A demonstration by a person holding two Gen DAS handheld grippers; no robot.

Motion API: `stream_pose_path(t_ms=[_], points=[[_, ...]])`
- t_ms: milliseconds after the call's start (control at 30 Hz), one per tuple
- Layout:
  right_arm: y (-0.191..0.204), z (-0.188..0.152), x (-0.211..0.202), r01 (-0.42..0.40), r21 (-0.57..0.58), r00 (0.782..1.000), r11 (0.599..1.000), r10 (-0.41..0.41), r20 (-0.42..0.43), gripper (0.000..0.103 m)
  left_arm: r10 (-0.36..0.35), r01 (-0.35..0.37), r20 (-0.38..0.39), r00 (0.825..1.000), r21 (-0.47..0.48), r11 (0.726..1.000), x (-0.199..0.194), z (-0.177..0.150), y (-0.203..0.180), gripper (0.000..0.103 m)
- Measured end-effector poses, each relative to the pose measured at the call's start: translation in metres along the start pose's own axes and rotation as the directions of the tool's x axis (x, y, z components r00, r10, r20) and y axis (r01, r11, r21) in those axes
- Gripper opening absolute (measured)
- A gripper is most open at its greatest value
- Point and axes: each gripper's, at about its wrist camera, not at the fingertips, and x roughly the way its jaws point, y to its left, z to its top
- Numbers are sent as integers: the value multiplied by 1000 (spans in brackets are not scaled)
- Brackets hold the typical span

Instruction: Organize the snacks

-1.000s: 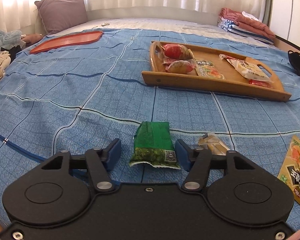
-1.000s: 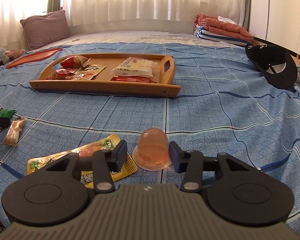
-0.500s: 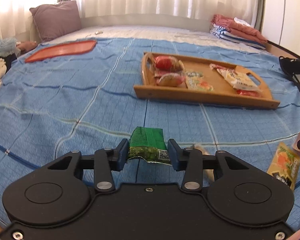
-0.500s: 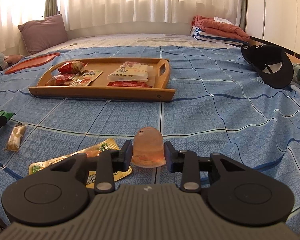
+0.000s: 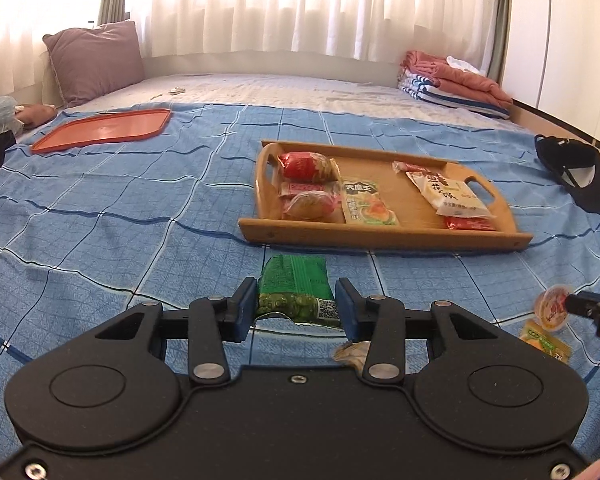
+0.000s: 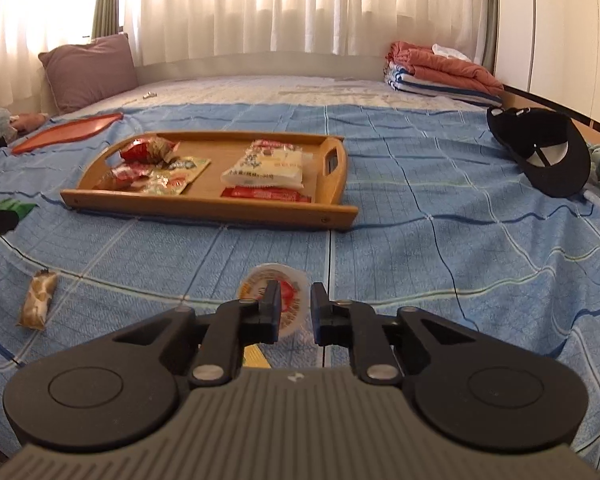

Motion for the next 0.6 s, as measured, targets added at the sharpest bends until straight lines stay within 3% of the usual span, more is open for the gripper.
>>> stream_pose_path(t_ms=[33,100,200,333,500,567,600], points=[[-1,-2,2,4,5,1000,1000,-4,-8,43,-1,1,-3,1000,4,1000,0,-1,0,40],[-3,-5,4,-8,23,1000,1000,8,-13,47,-2,2,-14,1000,8,1000,2,-4,-1,40],[-4,-6,6,-49,41,999,998,50,-10,66,-1,1,-27,1000,5,1000,4,-7,0,40],[4,-4,12,-52,18,999,999,52,-16,71,3,-3,-33,999,1,1000,7,-9,1,40],[10,-1,26,-28,23,999,999,29,-40,70,3,-2,-35,999,4,1000,8,-9,1,40],[9,-2,28,-26,37,998,999,27,-48,49,3,-3,-33,999,9,1000,8,-10,0,40],[9,-3,27,-23,39,998,999,25,-49,50,4,-4,-32,999,12,1000,9,-11,0,40]])
